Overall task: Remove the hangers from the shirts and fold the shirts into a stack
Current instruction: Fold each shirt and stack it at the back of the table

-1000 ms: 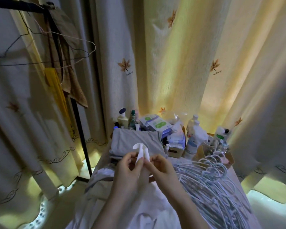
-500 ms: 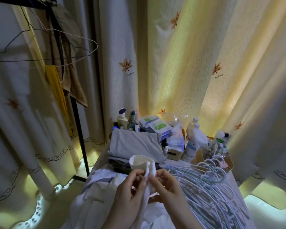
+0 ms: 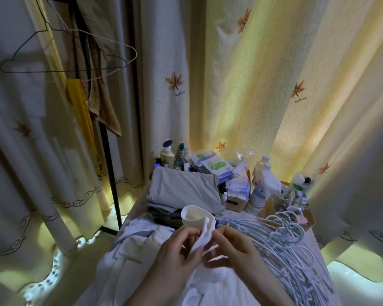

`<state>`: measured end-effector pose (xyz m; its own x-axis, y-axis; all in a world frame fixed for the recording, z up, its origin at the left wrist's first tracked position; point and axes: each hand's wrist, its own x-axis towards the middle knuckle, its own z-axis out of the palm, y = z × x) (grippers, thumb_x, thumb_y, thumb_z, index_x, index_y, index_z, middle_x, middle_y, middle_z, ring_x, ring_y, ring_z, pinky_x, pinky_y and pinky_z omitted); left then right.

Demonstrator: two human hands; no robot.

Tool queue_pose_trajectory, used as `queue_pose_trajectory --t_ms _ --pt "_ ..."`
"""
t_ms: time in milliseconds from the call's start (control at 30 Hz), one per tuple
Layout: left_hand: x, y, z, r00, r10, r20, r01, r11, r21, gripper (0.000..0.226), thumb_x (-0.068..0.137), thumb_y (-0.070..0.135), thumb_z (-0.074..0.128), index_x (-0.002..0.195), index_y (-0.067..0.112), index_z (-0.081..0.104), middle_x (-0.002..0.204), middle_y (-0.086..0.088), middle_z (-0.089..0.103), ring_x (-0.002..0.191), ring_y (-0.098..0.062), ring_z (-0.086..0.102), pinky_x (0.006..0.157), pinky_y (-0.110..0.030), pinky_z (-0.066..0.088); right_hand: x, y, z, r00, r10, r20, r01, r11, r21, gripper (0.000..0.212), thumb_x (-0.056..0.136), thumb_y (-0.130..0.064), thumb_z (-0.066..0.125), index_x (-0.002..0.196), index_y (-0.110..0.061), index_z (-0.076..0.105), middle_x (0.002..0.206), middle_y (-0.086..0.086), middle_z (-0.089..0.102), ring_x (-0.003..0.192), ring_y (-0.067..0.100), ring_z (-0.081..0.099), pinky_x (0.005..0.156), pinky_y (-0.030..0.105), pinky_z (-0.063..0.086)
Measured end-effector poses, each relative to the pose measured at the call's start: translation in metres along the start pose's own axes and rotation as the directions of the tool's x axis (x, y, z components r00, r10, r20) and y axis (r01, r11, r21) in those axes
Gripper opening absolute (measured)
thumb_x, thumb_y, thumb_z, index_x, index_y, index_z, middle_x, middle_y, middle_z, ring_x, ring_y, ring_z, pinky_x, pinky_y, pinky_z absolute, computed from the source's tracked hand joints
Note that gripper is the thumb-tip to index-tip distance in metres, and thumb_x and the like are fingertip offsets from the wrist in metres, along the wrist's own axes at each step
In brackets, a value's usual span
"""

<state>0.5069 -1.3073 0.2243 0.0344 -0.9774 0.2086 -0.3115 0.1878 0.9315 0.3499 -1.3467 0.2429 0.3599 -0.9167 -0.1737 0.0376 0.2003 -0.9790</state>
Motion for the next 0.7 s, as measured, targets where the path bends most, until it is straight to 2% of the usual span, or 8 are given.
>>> queue_pose_trajectory --t_ms 100,167,233,300,367,467,567,700 --pt "0.002 0.0 -0.004 0.999 0.04 0.026 -0.04 0.999 0.009 0.016 0.086 0.005 0.063 0.089 0.02 0.065 0.078 0.017 0.054 0.072 -0.001 0.053 0.064 -0.01 0.04 0.004 -0.009 -0.017 0.959 -0.278 -0.051 0.239 0.894 -0.38 0.028 0.068 -0.048 0.073 0.085 -0.028 0.06 0.092 -0.005 0.067 0.089 0.013 0.066 0.072 0.023 0.053" --pt "0.004 0.003 -0.007 0.997 0.058 0.059 -0.058 0.998 -0.006 0.015 0.087 0.005 0.062 0.088 0.019 0.066 0.08 0.018 0.054 0.072 0.0 0.052 0.063 -0.009 0.037 0.009 -0.024 -0.024 0.893 -0.422 0.155 0.43 0.701 -0.569 0.049 0.07 -0.055 0.072 0.113 -0.038 0.056 0.12 -0.018 0.057 0.117 0.001 0.052 0.095 0.016 0.043" --pt "0.007 0.007 -0.009 0.993 0.057 0.108 -0.051 0.997 -0.057 0.011 0.086 0.011 0.064 0.085 0.021 0.068 0.083 0.013 0.057 0.074 0.0 0.054 0.064 -0.011 0.037 0.017 -0.038 -0.022 0.855 -0.366 0.368 0.518 0.556 -0.65 0.06 0.071 -0.055 0.073 0.125 -0.04 0.052 0.132 -0.025 0.048 0.132 -0.004 0.034 0.106 0.011 0.03" --pt "0.013 0.013 -0.017 0.989 0.061 0.132 -0.046 0.992 -0.118 0.009 0.083 0.019 0.064 0.081 0.025 0.07 0.086 0.005 0.059 0.077 -0.005 0.057 0.067 -0.015 0.04 0.026 -0.047 -0.014 0.857 -0.263 0.442 0.511 0.543 -0.666 0.044 0.073 -0.048 0.075 0.113 -0.034 0.064 0.121 -0.022 0.058 0.127 -0.006 0.038 0.102 0.015 0.035" --pt "0.022 0.019 -0.029 0.989 0.086 0.119 -0.073 0.991 -0.11 0.016 0.086 0.016 0.066 0.082 0.03 0.072 0.083 0.005 0.06 0.078 -0.006 0.058 0.069 -0.017 0.042 0.033 -0.054 -0.008 0.847 -0.273 0.457 0.526 0.559 -0.641 0.029 0.077 -0.041 0.074 0.095 -0.019 0.071 0.097 -0.008 0.068 0.101 0.002 0.057 0.083 0.026 0.047" --pt "0.039 0.035 -0.049 0.995 0.096 0.003 -0.094 0.984 -0.151 0.023 0.082 0.007 0.068 0.083 0.029 0.074 0.087 0.009 0.069 0.083 -0.004 0.063 0.074 -0.012 0.045 0.041 -0.068 0.0 0.817 -0.375 0.438 0.576 0.581 -0.575 0.007 0.081 -0.037 0.071 0.08 -0.035 0.065 0.076 -0.018 0.061 0.07 -0.001 0.055 0.062 0.012 0.039" --pt "0.052 0.054 -0.065 0.996 0.077 -0.047 -0.085 0.974 -0.212 0.024 0.076 0.024 0.076 0.094 0.037 0.068 0.095 0.01 0.069 0.082 -0.004 0.065 0.072 -0.014 0.051 0.051 -0.096 0.009 0.768 -0.503 0.397 0.638 0.54 -0.549 0.007 0.085 -0.042 0.063 0.079 -0.043 0.061 0.075 -0.021 0.062 0.065 0.001 0.056 0.057 0.01 0.039" --pt "0.052 0.06 -0.081 0.996 0.088 0.003 -0.088 0.992 0.088 0.074 0.057 0.06 0.078 0.119 0.054 0.037 0.113 0.031 0.053 0.098 0.006 0.057 0.08 -0.022 0.052 0.062 -0.157 0.013 0.698 -0.647 0.306 0.705 0.547 -0.451 0.006 0.083 -0.042 0.062 0.083 -0.036 0.065 0.081 -0.013 0.066 0.073 0.0 0.06 0.063 0.013 0.044"
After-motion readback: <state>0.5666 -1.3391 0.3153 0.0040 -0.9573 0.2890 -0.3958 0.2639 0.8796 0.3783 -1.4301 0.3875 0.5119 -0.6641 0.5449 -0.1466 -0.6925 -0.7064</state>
